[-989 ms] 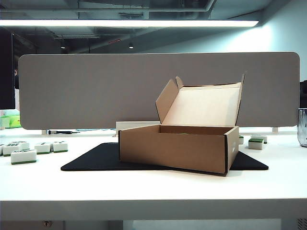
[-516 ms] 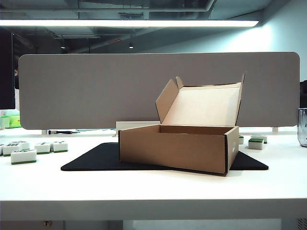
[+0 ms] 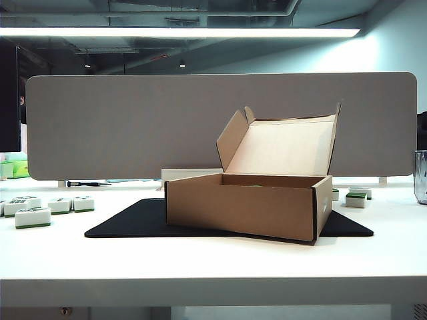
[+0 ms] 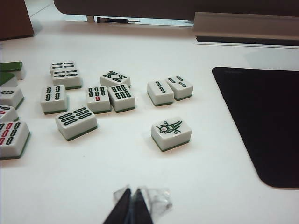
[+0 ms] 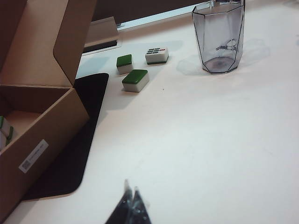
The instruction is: Pick up four mahjong tiles and put them into the paper box.
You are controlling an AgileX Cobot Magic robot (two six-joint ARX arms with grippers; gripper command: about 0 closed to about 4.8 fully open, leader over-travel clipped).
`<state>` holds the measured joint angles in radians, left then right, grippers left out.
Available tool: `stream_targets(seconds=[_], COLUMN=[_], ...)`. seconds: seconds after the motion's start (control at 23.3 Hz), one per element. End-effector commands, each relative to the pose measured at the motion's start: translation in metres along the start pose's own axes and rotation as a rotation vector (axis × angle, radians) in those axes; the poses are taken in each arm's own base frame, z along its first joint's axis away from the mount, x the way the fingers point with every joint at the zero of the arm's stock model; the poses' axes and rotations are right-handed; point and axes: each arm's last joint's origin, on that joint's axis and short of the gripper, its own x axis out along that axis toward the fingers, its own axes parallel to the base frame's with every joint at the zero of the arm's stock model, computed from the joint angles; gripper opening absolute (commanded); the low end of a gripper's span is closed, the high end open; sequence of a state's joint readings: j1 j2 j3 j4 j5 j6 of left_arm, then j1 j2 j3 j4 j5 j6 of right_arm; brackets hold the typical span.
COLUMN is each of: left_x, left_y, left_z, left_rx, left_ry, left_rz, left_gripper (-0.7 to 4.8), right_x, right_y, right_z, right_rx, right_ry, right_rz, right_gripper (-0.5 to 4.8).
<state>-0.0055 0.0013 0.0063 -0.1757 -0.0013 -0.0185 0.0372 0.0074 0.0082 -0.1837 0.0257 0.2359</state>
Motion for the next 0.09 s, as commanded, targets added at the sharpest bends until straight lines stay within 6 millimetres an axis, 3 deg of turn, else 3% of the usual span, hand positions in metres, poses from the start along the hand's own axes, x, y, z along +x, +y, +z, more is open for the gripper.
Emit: stream_targets(seconds=[0.04,0.09], left_x=[0.0001,0.0001], left_y=[-0.0002,-0.0002], left_z=[-0.0011,-0.0011], left_rx=[0.000,0.000], left_ry=[0.011,0.011], left_rz=[-0.006,-0.006], left_gripper=[-0.06,-0.06], right_x=[-0.0002,-0.0002], right_y=[0.0001,0.0000], right_z=[-0.0002,-0.0002], right_rx=[0.000,0.000], right_ry=[-0.007,-0.007], right_rz=[0.004,0.004], right_gripper=[-0.01,-0.01])
